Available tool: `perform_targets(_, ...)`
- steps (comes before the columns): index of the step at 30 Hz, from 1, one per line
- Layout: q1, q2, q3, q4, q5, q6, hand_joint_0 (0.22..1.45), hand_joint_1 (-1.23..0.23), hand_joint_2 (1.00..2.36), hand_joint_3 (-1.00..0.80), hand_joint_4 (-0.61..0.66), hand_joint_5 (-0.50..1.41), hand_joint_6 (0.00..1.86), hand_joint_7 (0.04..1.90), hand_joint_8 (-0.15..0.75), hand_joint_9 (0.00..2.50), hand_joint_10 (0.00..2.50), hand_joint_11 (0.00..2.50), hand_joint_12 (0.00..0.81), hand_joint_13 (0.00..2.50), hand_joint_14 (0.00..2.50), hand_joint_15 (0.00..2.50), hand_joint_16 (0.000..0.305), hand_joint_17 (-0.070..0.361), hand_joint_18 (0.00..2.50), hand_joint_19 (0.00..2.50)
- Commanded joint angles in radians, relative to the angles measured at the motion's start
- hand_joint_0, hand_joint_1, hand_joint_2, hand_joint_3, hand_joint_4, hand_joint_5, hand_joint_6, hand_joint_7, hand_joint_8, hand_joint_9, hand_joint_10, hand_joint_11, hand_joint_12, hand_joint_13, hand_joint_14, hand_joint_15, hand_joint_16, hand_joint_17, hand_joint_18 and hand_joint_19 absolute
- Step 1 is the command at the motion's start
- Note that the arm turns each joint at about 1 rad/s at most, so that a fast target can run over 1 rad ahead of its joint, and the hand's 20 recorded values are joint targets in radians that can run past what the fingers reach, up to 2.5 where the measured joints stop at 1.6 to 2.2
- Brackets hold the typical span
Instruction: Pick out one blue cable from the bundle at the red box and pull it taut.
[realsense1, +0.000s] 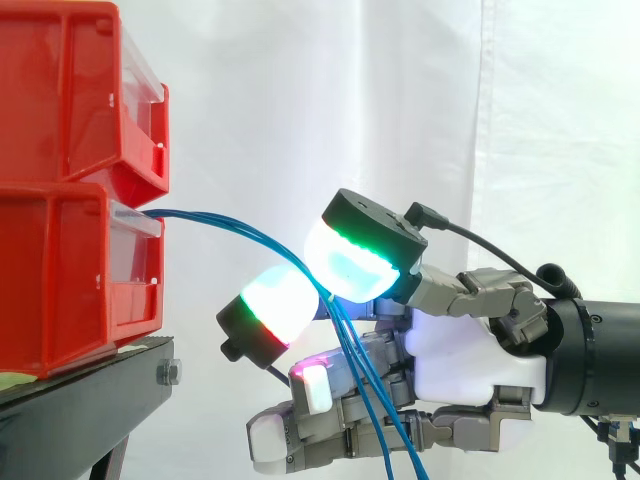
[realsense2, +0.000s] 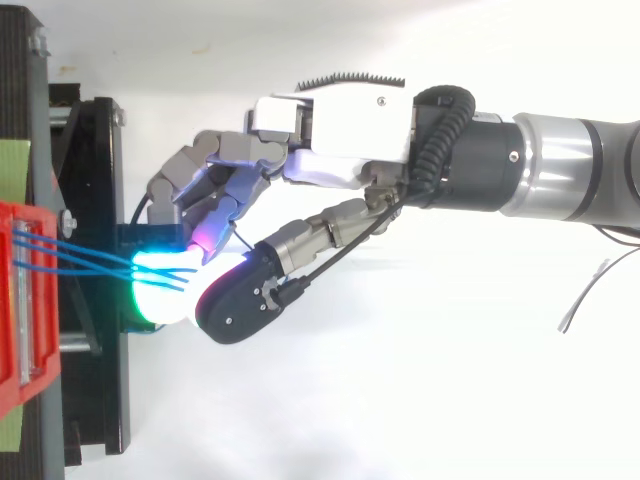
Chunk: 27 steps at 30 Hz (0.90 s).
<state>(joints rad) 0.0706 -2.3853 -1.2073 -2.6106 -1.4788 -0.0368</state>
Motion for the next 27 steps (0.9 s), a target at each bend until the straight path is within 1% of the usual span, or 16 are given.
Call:
perform_targets(1,0.0,0.0,0.0,0.0,0.0,0.0,0.51,-0.58,1.0,-0.5,-0.02,-0.14,0.93,0.77,0.213,1.03,0.02,0.69,0.169,0.76,0.02,0.53,0.01,0.022,0.23,0.45)
perform_targets(5,0.0,0.0,0.0,0.001,0.0,0.0,0.51,-0.49,1.0,-0.5,-0.02,-0.14,0.92,0.78,0.212,1.04,0.02,0.68,0.168,0.75,0.02,0.52,0.01,0.022,0.22,0.46)
perform_targets(8,0.0,0.0,0.002,0.0,0.0,0.0,0.56,-0.46,1.0,-0.5,-0.06,-0.14,0.91,0.83,0.201,1.03,0.02,0.69,0.155,0.74,0.02,0.53,0.007,0.016,0.21,0.47)
perform_targets(10,0.0,0.0,0.002,0.0,0.0,0.0,0.58,-0.48,1.0,-0.5,-0.07,-0.14,0.92,0.84,0.201,1.03,0.02,0.69,0.151,0.74,0.02,0.53,0.007,0.015,0.2,0.48)
perform_targets(11,0.0,0.0,0.002,0.0,0.0,0.0,0.59,-0.53,1.0,-0.5,-0.08,-0.13,0.92,0.83,0.198,1.04,0.02,0.7,0.148,0.74,0.02,0.53,0.006,0.014,0.2,0.47)
perform_targets(12,0.0,0.0,0.002,0.0,0.002,0.0,0.6,-0.55,1.0,-0.47,-0.08,-0.13,0.92,0.85,0.202,1.04,0.02,0.7,0.147,0.74,0.02,0.53,0.006,0.014,0.2,0.47)
perform_targets(17,0.0,0.0,0.003,0.0,0.0,0.0,0.6,-0.62,1.01,-0.37,-0.08,-0.13,0.92,0.85,0.204,1.04,0.02,0.7,0.147,0.75,0.02,0.54,0.005,0.012,0.2,0.46)
perform_targets(23,0.0,0.0,0.003,-0.003,0.0,0.0,0.6,-0.71,1.02,-0.3,-0.07,-0.14,0.93,0.86,0.214,1.03,0.02,0.7,0.145,0.74,0.02,0.54,0.005,0.012,0.2,0.46)
perform_targets(27,0.0,0.0,0.008,-0.008,0.0,0.0,0.61,-0.75,1.02,-0.25,-0.11,-0.14,0.93,0.88,0.214,1.02,0.02,0.69,0.147,0.74,0.02,0.53,0.005,0.012,0.21,0.46)
